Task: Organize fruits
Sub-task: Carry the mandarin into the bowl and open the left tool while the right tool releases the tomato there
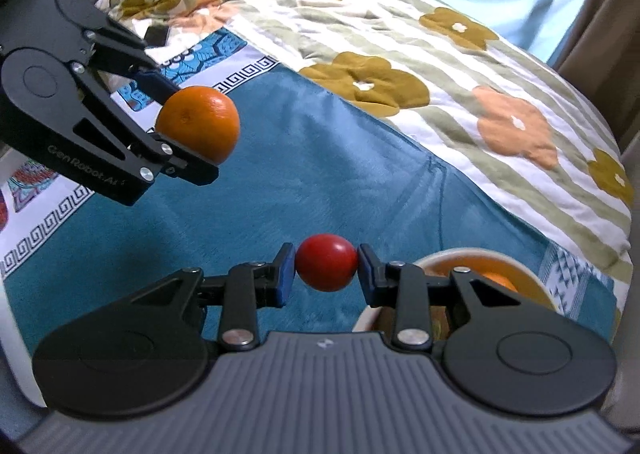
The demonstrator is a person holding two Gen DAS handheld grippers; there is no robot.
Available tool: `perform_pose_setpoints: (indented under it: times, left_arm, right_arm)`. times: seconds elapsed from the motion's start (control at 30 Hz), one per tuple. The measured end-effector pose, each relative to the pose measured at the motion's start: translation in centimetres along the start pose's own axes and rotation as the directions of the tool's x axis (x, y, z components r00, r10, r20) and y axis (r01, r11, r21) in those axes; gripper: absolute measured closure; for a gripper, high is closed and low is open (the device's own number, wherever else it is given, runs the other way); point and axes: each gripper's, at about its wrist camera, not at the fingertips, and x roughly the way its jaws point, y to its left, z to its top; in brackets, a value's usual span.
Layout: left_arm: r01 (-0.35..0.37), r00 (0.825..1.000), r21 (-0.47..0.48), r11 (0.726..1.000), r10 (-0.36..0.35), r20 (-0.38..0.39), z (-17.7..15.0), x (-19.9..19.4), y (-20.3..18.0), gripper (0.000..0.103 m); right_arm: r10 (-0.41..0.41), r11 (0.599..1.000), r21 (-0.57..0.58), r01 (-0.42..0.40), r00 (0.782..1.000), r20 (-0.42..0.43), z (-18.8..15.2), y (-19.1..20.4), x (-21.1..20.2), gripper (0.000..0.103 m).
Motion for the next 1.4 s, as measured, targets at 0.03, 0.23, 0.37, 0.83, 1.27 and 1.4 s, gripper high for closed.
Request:
perform_pose_setpoints:
  times: [0.03, 0.23, 0.37, 0.83, 1.27, 1.4]
  left_arm:
    - [0.002, 1.0, -0.002, 1.0, -0.002, 0.004, -0.1, -0.4, -0.6, 0.041]
    - [0.008, 0.999, -0.001, 1.0, -0.008, 0.041, -0.7, -2.8, -4.1, 0.041]
    - [0.016, 0.998, -0.001, 1.0, -0.016, 0.059, -0.8, -3.8, -6.7, 0.041]
    - [0.038, 0.996, 0.012, 0.999, -0.039, 0.084, 0.1, -1.9, -16.5, 0.041]
    - [0.028, 0.997, 0.061, 0.998, -0.033, 0.072, 0.6, 3.2, -21.7, 0.04]
    - [0.002, 0.998, 0.078, 0.997, -0.008, 0.066, 0.4, 3.8, -22.5, 0.037]
  right_arm:
    - [-0.001, 1.0, 0.009, 0.001, 1.0, 0.005, -0.3, 0.0, -0.6, 0.055]
    - [-0.008, 0.999, 0.037, 0.007, 1.0, 0.023, -2.7, 0.2, -4.0, 0.055]
    - [-0.015, 0.999, 0.045, 0.014, 0.999, 0.037, -4.7, -0.4, -6.4, 0.055]
    - [-0.073, 0.992, 0.106, 0.064, 0.993, 0.089, -10.9, -6.4, -11.5, 0.055]
    - [-0.068, 0.99, 0.129, 0.052, 0.991, 0.119, -13.0, -10.1, -10.9, 0.055]
    - [-0.068, 0.989, 0.138, 0.051, 0.99, 0.122, -13.3, -10.6, -10.8, 0.055]
